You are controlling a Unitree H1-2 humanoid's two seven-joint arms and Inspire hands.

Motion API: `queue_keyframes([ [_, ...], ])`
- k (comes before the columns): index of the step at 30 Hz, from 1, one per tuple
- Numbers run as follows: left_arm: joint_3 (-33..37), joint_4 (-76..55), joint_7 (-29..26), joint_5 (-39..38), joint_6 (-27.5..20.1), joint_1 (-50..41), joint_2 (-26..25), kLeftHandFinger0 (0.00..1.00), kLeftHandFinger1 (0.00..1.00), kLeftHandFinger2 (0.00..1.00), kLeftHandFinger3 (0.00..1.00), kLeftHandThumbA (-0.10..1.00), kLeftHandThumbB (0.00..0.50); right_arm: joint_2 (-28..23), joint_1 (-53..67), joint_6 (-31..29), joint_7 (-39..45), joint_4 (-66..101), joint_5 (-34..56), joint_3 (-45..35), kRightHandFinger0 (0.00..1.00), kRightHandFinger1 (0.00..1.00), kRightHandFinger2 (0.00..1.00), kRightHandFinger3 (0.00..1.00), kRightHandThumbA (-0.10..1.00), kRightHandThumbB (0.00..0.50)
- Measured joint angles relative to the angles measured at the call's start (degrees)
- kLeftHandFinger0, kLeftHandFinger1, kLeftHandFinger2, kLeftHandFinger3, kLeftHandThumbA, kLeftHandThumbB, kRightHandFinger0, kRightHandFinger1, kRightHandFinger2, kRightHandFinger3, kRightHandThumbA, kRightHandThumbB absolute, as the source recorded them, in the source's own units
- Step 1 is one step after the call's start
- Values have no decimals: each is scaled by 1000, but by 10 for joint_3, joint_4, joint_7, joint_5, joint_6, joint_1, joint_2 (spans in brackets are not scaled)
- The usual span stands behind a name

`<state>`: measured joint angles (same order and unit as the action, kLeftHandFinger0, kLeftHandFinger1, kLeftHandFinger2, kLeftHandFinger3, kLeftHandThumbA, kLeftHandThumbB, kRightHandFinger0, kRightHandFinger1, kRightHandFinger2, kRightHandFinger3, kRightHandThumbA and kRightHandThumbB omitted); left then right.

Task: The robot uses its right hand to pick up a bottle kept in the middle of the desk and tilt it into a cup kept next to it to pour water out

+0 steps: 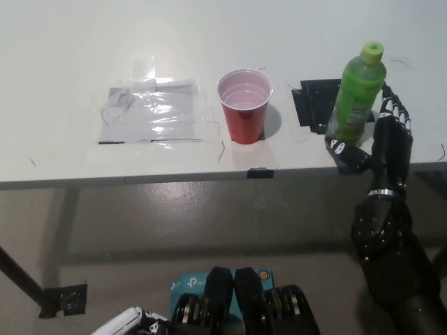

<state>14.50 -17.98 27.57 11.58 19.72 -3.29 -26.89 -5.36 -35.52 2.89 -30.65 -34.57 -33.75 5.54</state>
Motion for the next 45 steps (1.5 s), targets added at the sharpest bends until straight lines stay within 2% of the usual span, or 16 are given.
queue_keyframes([
  [8,-2,0,0,1,1,2,0,754,707,764,897,1000,437,14,48,13,35,85,7,15,1000,1000,1000,1000,1000,500],
  [10,-2,0,0,1,1,2,0,756,712,767,897,990,413,13,64,18,44,103,10,16,1000,1000,1000,1000,1000,500],
  [18,-3,0,0,2,1,1,0,761,715,763,927,1000,409,11,173,25,95,260,33,17,1000,1000,1000,1000,1000,500],
  [20,-3,0,0,2,2,1,0,768,721,773,924,966,405,11,206,33,109,304,41,16,1000,1000,1000,1000,979,441],
  [23,-3,0,0,2,2,0,0,766,716,770,919,951,388,7,254,52,133,369,55,10,1000,1000,1000,1000,994,408],
  [24,-4,0,0,2,2,-1,0,747,704,760,905,960,387,5,269,60,143,392,60,7,1000,1000,1000,1000,1000,401],
  [26,-4,0,0,2,2,-1,0,746,709,765,908,962,393,-1,294,76,158,432,70,1,1000,1000,1000,1000,999,436],
  [28,-5,0,0,2,2,-1,0,749,708,762,905,963,394,-7,321,92,178,477,85,-5,1000,1000,1000,1000,987,422],
  [34,-6,0,0,2,0,-1,1,730,693,749,891,977,392,-20,401,99,234,557,140,3,1000,1000,1000,1000,874,258],
  [35,-7,0,0,2,0,-1,1,729,693,748,891,981,400,-27,408,91,244,557,150,9,1000,1000,1000,1000,853,261],
  [37,-8,0,0,2,0,-1,1,734,698,755,897,991,425,-41,420,73,258,555,163,21,1000,1000,1000,1000,799,321],
  [39,-8,0,0,2,1,-1,1,736,702,762,906,989,425,-53,427,58,268,548,172,30,1000,1000,1000,1000,792,327],
  [40,-8,0,0,2,1,-1,1,733,705,773,918,1000,412,-58,430,48,272,542,176,34,1000,1000,1000,1000,800,263],
  [43,-13,0,0,2,0,-1,1,725,700,766,915,982,406,-71,431,19,295,516,202,42,1000,1000,1000,1000,724,194],
  [44,-15,0,0,1,0,-1,1,722,699,764,912,975,402,-72,430,11,302,508,215,42,1000,1000,1000,1000,756,159],
  [45,-18,0,0,1,0,-1,1,720,699,763,912,973,403,-72,430,7,308,503,225,41,1000,1000,1000,1000,764,159],
])
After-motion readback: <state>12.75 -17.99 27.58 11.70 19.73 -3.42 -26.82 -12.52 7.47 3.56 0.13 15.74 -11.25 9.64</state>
